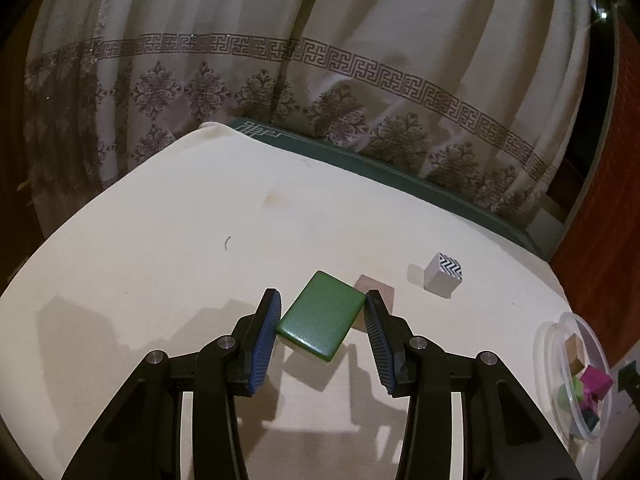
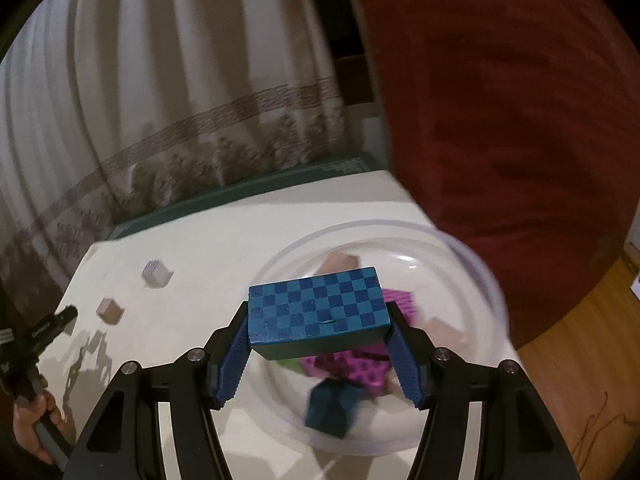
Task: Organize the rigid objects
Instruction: 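Carry the teal checkered block into the bowl and open the right tool, then lower the green flat block into the bowl and open the left tool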
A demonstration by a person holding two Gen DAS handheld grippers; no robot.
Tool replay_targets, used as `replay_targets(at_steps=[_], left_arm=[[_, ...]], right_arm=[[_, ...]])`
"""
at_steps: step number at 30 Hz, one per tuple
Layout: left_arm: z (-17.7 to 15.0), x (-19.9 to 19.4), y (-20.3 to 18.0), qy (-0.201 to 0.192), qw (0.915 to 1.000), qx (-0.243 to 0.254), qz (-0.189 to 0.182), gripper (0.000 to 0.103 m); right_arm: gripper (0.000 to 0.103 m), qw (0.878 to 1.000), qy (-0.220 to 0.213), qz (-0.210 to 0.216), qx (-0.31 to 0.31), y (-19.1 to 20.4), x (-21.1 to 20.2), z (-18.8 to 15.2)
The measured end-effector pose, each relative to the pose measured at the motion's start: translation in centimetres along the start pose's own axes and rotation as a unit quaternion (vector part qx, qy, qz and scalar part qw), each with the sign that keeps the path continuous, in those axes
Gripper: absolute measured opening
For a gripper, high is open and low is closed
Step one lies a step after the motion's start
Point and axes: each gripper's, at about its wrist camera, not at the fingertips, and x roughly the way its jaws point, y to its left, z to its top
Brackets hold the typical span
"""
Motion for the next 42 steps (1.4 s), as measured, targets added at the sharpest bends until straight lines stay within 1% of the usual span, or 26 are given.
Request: replay_targets(at_steps=[5,9,12,17,18,20,21,25,35,42], left_arm=[[0.5,-0.8,-0.7,-0.01,0.9999,0.008,0.005,0.044],[0.8,-2.0,-1.7,-0.016,0.9998,0.015,-0.003,0.044],[0.7,-3.3,-2.9,-0.022,0.9993,0.029,-0.01,0.044],[-0.2,-4.9,-4.7,-0.026,0.9983,0.045,-0.026,0.044],[-0.4,-4.9,-5.0,-0.023,0.9982,0.048,-0.027,0.044],[-1.1,-4.8,-5.7,-0.013,0.998,0.054,-0.029,0.044],[-1.3,-4.7,-6.0,-0.009,0.9979,0.057,-0.03,0.044],[-2.1,-4.3,-7.7,0.004,0.9969,0.07,-0.037,0.044],[-2.9,-5.1,-12.5,0.007,0.9919,0.11,-0.064,0.044],[-3.2,-5.6,-15.5,0.012,0.9878,0.13,-0.086,0.044]], right_arm=[[0.066,1.0,-0.01,-0.004,0.008,-1.4,-0.9,0.4],[0.066,1.0,-0.017,0.001,0.008,-1.7,-1.1,0.8],[0.066,1.0,-0.018,0.005,0.009,-1.6,-0.4,1.4],[0.067,1.0,-0.004,0.014,0.015,-2.1,1.3,2.3],[0.07,1.0,-0.005,0.016,0.017,-2.2,1.4,2.3],[0.074,1.0,-0.021,0.011,0.02,-2.3,0.9,2.4],[0.074,0.999,-0.03,0.011,0.018,-2.4,0.5,2.4],[0.074,0.999,-0.035,0.017,0.02,-2.8,-0.4,1.6],[0.074,0.998,-0.034,0.014,0.049,-6.0,-2.1,-0.7],[0.074,0.997,-0.036,0.02,0.067,-7.7,-2.8,-1.2]])
